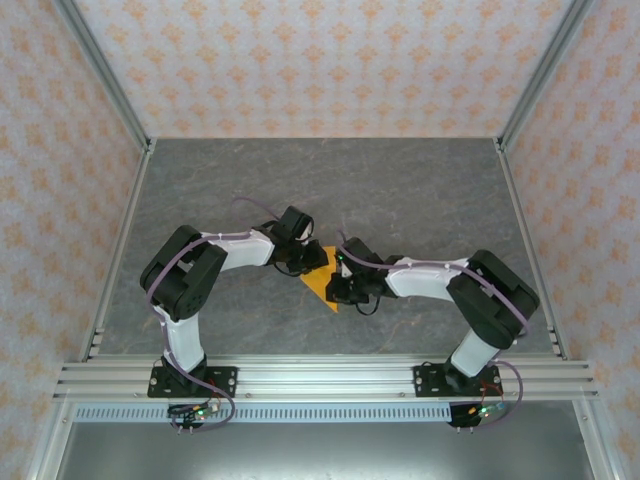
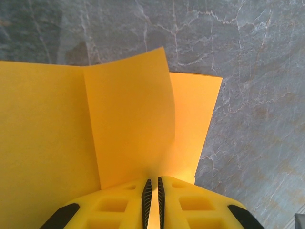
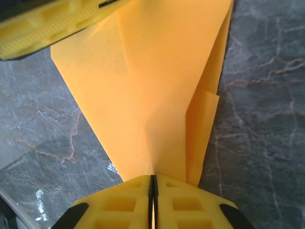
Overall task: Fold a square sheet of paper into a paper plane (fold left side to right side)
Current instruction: Fourth fold the wing at the center of the table.
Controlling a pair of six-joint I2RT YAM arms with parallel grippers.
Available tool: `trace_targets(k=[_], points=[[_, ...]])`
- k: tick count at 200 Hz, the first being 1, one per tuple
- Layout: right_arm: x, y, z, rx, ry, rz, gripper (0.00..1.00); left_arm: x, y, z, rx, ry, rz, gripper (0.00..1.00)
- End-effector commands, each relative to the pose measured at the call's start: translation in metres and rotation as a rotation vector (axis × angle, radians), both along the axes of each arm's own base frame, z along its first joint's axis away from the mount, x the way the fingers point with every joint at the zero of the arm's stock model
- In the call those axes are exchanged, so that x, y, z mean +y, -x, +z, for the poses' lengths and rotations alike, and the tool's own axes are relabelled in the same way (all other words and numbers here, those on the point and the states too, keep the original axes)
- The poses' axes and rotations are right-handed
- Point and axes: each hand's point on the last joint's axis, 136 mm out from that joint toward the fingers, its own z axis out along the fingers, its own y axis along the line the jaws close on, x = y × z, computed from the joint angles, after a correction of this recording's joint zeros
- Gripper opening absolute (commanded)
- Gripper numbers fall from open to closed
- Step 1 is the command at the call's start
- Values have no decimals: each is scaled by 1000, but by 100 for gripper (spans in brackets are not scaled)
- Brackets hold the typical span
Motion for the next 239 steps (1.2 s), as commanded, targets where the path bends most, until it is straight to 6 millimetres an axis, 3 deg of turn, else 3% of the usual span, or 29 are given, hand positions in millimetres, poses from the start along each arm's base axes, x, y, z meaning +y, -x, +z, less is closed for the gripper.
trace_targets(k=[1,93,131,187,212,239], points=[[-28,47,-24,147,124,34,11,17,13,-27,59,-94,18,17],[-52,68,-28,178,179,20,10,16,12,-25,56,-95,19,17],[-53,64,-8,134,173,30,10,17,13,-26,61,-95,19,17],[-14,32,54,-17,-43,-2,10,15,12,-23,56,-82,22,17],[5,10,56,-21,-141,-58,10,15,13,-23,55,-80,20,17],[7,-13,42,-23,-115,-105,9,14,12,-20,53,-77,20,17]])
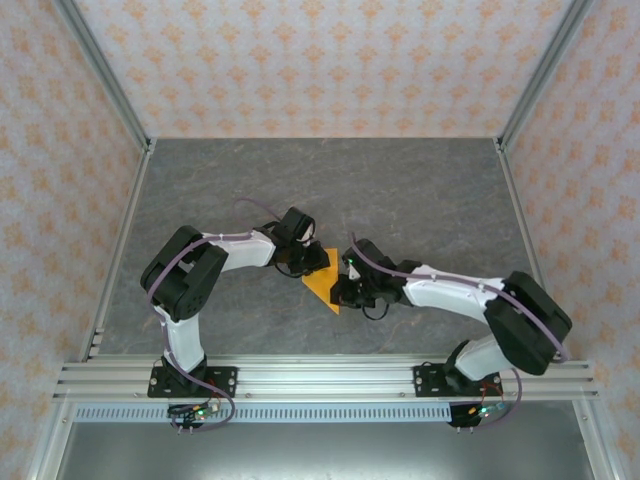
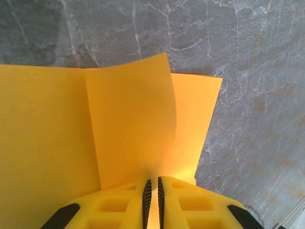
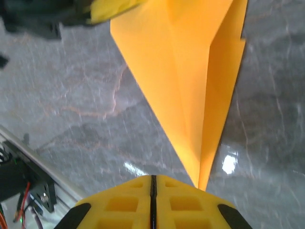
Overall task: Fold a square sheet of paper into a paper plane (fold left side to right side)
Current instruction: Fourth fold the wing at the center of the table.
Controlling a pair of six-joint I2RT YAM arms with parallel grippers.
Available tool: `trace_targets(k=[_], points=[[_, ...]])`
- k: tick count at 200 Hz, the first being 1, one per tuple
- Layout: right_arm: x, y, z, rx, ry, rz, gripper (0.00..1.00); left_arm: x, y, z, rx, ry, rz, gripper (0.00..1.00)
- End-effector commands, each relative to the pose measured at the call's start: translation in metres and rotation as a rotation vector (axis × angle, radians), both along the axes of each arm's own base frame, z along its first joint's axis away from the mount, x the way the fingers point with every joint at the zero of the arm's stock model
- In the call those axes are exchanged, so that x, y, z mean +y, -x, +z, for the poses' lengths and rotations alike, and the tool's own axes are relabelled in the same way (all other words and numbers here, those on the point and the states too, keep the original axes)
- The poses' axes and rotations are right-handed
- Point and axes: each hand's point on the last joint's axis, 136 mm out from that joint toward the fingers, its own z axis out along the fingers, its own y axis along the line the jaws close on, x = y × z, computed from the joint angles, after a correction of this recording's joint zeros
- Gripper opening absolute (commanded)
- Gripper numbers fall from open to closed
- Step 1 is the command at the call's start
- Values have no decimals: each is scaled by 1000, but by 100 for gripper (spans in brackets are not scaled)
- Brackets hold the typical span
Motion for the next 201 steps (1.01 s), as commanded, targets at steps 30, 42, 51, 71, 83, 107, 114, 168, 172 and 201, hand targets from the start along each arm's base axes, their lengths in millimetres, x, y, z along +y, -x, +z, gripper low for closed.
trace_targets(k=[30,42,51,71,83,107,114,168,172,201], points=[[6,-30,-23,22,28,-69,9,16,9,-19,44,-79,30,17],[-1,-24,-36,57,73,-63,8,15,8,-16,41,-68,29,17],[-7,-19,-44,76,101,-65,8,13,6,-12,30,-57,27,18],[-25,-9,-59,107,180,-79,8,9,0,3,-9,-31,22,19],[-32,-4,-64,120,216,-80,8,6,-3,16,-40,-17,10,21],[-47,3,-73,140,291,-80,6,5,-8,45,-112,2,-11,24],[-50,4,-75,141,304,-76,5,4,-9,53,-134,9,-18,25],[-52,3,-79,148,325,-76,0,0,17,60,-129,93,-93,9],[-52,4,-79,149,326,-74,0,-1,19,59,-123,104,-100,8],[-51,4,-80,151,331,-68,0,-11,32,49,-92,174,-132,4]])
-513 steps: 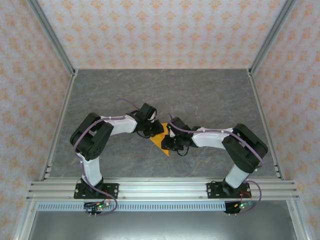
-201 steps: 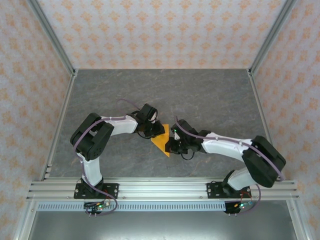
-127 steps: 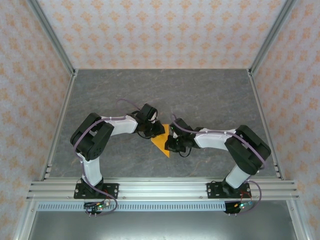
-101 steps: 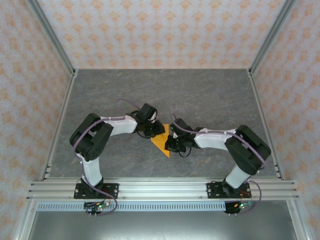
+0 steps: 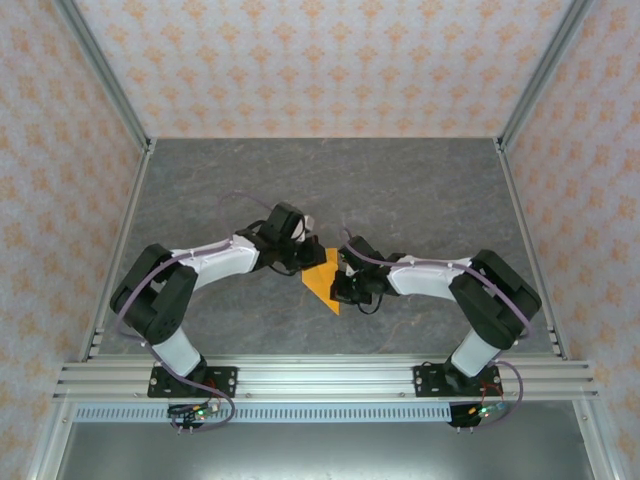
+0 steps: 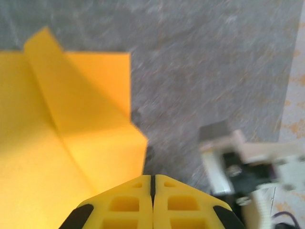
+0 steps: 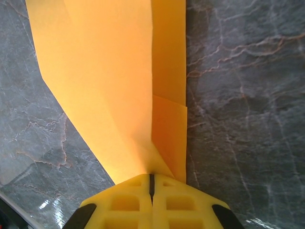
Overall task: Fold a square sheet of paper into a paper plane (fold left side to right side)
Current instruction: Fourth fold the wing at the center of the table.
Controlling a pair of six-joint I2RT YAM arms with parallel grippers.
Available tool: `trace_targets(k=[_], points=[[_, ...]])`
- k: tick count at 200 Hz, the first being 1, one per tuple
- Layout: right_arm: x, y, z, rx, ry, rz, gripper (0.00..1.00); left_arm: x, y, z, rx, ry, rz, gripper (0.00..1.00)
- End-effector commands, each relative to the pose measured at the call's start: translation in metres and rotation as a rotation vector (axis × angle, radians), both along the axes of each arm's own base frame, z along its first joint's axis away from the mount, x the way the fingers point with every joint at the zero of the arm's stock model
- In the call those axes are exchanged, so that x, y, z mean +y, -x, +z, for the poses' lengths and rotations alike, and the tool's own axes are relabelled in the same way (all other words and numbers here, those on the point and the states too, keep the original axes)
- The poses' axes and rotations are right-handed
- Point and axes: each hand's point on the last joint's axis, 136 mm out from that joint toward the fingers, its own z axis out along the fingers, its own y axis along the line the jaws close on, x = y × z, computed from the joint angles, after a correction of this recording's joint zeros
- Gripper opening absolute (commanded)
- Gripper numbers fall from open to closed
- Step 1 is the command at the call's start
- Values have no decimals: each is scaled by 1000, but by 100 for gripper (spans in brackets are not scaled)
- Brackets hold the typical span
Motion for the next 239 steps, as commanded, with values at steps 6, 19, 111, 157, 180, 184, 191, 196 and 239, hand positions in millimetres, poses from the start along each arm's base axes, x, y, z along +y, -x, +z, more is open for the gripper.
trace_targets(k=[6,19,111,157,180,184,191,196,239], points=[[-45,22,-38,88,229,-17,0,-11,14,-8,27,71,-58,3],[-45,22,-39,90,229,-16,0,-15,16,-11,36,80,-70,2],[-44,24,-40,97,244,0,0,-16,16,-48,82,17,-77,0],[-53,30,-43,109,291,16,0,-2,6,-72,71,-55,-55,0],[-58,34,-46,117,319,30,0,8,-4,-77,57,-77,-29,0],[-59,35,-46,117,324,33,0,10,-6,-77,56,-77,-24,0],[-60,36,-47,120,330,36,0,13,-11,-77,51,-75,-12,0],[-61,37,-48,124,336,40,0,16,-14,-76,49,-75,-4,0],[-66,46,-56,146,368,58,0,32,-42,-67,14,-78,13,0]])
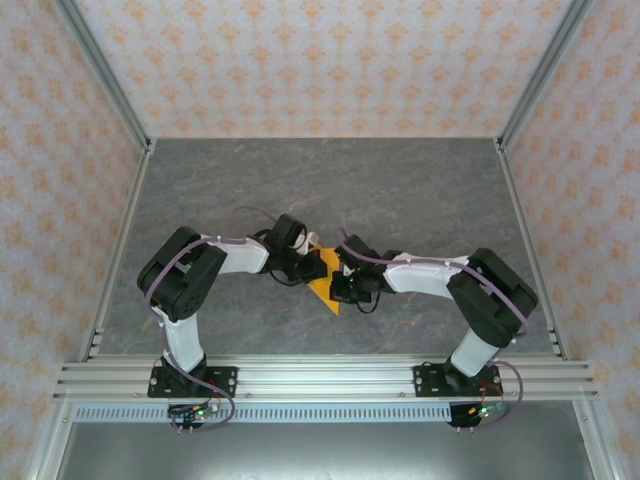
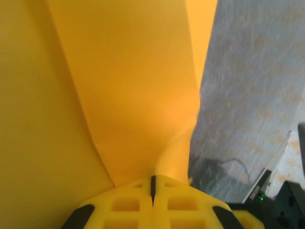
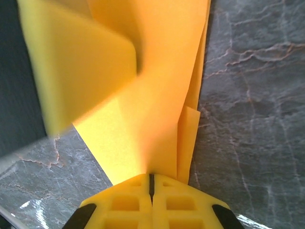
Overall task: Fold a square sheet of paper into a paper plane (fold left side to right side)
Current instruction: Fourth fold the wing at the center of the table.
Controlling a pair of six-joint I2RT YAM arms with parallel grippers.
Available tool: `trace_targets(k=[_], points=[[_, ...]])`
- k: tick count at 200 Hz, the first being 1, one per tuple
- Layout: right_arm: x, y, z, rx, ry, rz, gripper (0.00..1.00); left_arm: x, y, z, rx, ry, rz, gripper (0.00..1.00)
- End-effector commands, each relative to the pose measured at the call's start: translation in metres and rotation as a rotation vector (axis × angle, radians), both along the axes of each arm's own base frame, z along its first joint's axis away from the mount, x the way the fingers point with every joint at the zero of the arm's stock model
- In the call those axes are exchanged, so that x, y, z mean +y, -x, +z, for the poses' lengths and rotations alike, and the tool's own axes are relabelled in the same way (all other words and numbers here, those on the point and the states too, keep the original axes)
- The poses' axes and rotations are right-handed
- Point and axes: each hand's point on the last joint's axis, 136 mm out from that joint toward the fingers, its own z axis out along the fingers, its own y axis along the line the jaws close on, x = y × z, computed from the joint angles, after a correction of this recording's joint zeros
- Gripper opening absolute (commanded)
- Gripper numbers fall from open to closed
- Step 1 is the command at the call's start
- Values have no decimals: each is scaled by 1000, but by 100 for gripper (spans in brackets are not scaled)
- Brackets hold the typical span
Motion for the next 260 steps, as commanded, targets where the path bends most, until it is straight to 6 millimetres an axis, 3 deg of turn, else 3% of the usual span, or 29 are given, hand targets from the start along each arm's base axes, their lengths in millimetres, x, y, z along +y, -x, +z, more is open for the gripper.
trace_targets(k=[1,19,24,112,178,201,231,248,260], points=[[-66,44,-53,152,313,5,0,34,-41,-11,-81,-117,90,0],[-66,46,-54,153,315,7,0,40,-55,-2,-107,-114,92,0],[-66,47,-54,153,315,6,0,43,-56,-12,-85,-128,91,0],[-66,51,-53,152,304,15,0,81,-103,-23,-76,-156,125,0],[-54,46,-47,125,242,22,0,97,-134,0,-102,-140,140,0],[-32,29,-27,49,142,27,1,100,-135,30,-161,-124,153,5],[-10,-3,17,-122,34,24,13,103,-120,79,-252,-67,214,17],[-6,-20,47,-231,-28,-1,23,103,-104,93,-269,-26,265,25],[-12,-31,65,-305,-50,-35,30,98,-86,90,-263,-20,269,27]])
